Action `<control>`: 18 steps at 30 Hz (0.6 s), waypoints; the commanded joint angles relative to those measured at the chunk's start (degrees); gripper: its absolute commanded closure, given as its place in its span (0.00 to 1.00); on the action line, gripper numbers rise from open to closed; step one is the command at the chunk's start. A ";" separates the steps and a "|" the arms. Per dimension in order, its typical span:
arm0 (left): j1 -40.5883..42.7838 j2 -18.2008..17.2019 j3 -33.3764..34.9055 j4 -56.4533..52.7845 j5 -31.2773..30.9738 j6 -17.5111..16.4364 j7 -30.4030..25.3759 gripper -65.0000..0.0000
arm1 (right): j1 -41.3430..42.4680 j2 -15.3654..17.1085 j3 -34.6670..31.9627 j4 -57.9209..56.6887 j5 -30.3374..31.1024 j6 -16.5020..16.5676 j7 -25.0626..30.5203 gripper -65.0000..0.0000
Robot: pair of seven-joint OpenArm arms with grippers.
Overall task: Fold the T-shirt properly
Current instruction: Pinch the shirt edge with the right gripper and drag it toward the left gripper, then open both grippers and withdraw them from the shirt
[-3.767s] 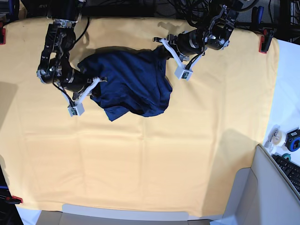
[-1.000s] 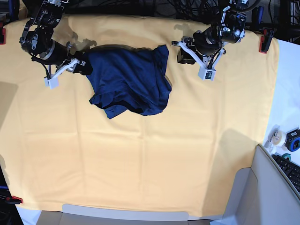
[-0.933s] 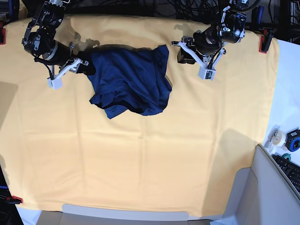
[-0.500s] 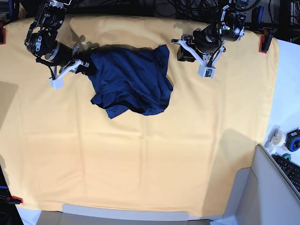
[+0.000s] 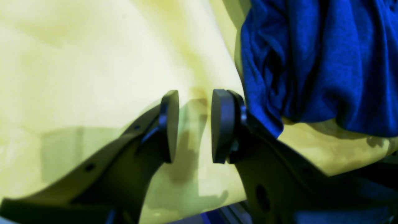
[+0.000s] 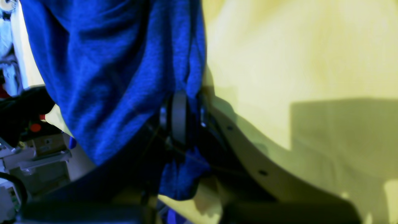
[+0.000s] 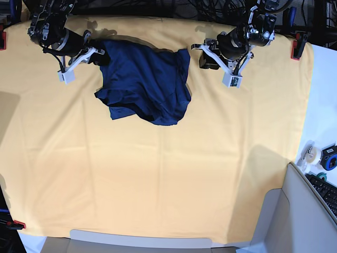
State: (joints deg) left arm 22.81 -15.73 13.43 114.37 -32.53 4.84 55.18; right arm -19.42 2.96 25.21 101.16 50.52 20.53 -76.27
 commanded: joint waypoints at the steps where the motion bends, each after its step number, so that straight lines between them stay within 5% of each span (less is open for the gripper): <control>1: -0.26 -0.14 -0.11 0.84 -0.39 -0.31 -0.98 0.73 | -1.02 0.34 0.06 0.15 -2.74 -0.27 -3.25 1.00; 11: -0.26 -0.14 -0.20 0.84 -0.39 -0.31 -0.98 0.72 | -0.84 0.51 0.41 -0.20 -3.09 -0.45 -1.58 0.99; 18: 0.01 -0.14 -0.20 1.02 -0.39 -0.23 -0.98 0.72 | -0.67 0.95 0.50 -0.11 -3.18 -0.53 -1.58 0.71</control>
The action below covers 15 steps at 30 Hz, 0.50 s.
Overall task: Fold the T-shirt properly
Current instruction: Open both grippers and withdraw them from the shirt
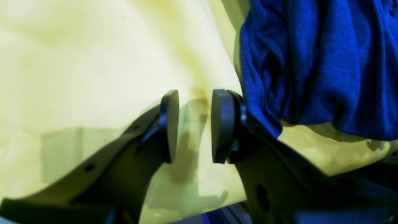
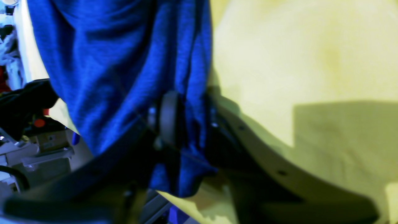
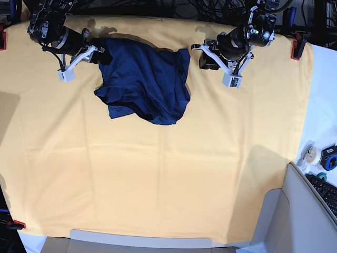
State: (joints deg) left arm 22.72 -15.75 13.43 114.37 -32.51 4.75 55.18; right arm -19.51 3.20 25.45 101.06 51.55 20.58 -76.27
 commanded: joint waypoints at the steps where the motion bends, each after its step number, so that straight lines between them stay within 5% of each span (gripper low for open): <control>1: 0.09 -0.12 -0.20 1.02 -0.41 -0.14 -0.98 0.72 | -0.58 0.71 0.26 0.00 -4.21 -0.58 -1.58 0.67; 7: 0.18 -0.12 -0.20 1.11 -0.41 -0.05 -0.98 0.72 | -0.58 3.87 0.61 0.18 -4.21 -0.58 -1.58 0.61; 15: 0.18 -0.12 -0.20 1.11 -0.41 -0.05 -0.98 0.72 | 0.65 6.60 10.55 0.18 -4.12 -0.58 -1.58 0.61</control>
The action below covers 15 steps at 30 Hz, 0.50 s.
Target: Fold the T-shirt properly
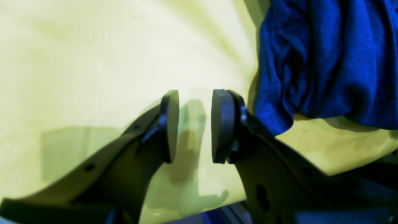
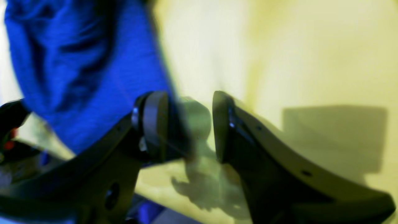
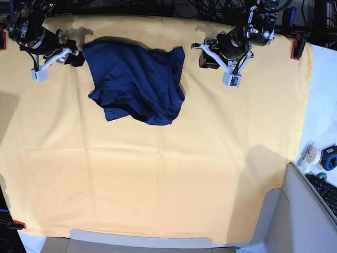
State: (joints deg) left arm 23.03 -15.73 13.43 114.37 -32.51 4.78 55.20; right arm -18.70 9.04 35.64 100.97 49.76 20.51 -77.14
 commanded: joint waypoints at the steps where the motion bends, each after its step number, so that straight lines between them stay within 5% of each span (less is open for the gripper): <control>1: -0.13 -0.14 -0.20 1.19 -0.41 -0.07 -1.00 0.72 | -0.07 1.20 1.51 0.26 -2.33 -0.51 -0.70 0.61; 11: 11.04 -0.32 -13.12 5.41 -0.50 -0.60 -7.24 0.79 | -4.38 4.90 12.32 0.53 -2.33 -0.42 -0.70 0.61; 15: 18.69 -0.14 -17.69 5.50 -0.59 -5.79 -9.18 0.87 | -8.25 7.53 12.67 4.22 -2.42 -0.42 -0.70 0.61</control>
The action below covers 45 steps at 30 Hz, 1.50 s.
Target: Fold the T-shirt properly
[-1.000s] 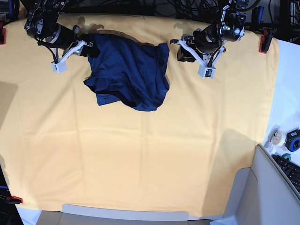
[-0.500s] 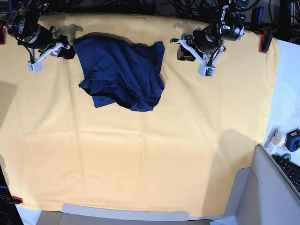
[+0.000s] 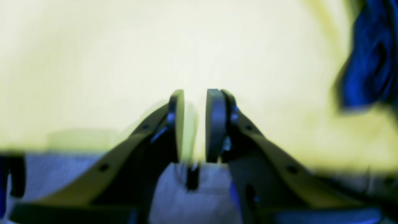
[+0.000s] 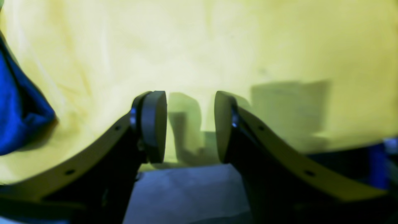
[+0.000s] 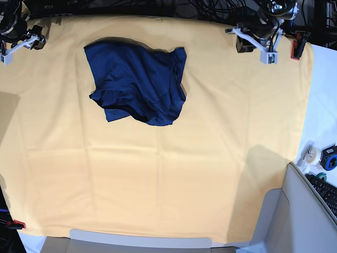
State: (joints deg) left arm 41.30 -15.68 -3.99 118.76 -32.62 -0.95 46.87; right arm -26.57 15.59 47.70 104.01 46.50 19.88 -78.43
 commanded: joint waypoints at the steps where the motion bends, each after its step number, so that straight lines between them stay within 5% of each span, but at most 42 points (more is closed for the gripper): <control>1: 1.73 -0.10 -0.98 1.11 -1.00 -1.38 -0.85 0.88 | -1.34 1.33 0.69 2.76 0.84 0.21 0.59 0.61; 6: 10.09 1.92 -4.49 1.11 -8.04 -6.48 -0.15 0.98 | -9.43 2.21 1.04 10.24 0.84 0.21 0.59 0.61; 14: 15.98 4.65 -4.14 -0.83 -8.74 -6.83 0.03 1.00 | -21.13 0.54 -0.98 10.85 -0.39 0.21 0.59 0.61; 19: 14.66 4.47 -4.14 -9.79 -8.65 -6.74 0.03 1.00 | -21.65 -3.77 -8.71 9.44 -12.52 0.47 1.29 0.61; 26: 6.66 4.56 0.34 -31.07 -8.92 -6.57 -1.55 1.00 | -19.28 -5.62 -23.13 -1.19 -27.64 0.38 12.28 0.61; 35: 2.35 5.70 7.99 -44.96 -8.65 -6.57 -13.60 1.00 | -14.62 -5.53 -38.25 -27.83 -33.80 0.30 22.48 0.61; 45: -14.18 5.79 25.04 -74.58 -8.65 -6.57 -30.04 1.00 | -1.52 -5.18 -47.40 -56.93 -34.32 0.21 36.19 0.61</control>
State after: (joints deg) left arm 26.22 -9.69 20.99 43.90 -41.15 -7.40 16.23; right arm -27.09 10.22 0.30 46.63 12.08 19.70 -41.52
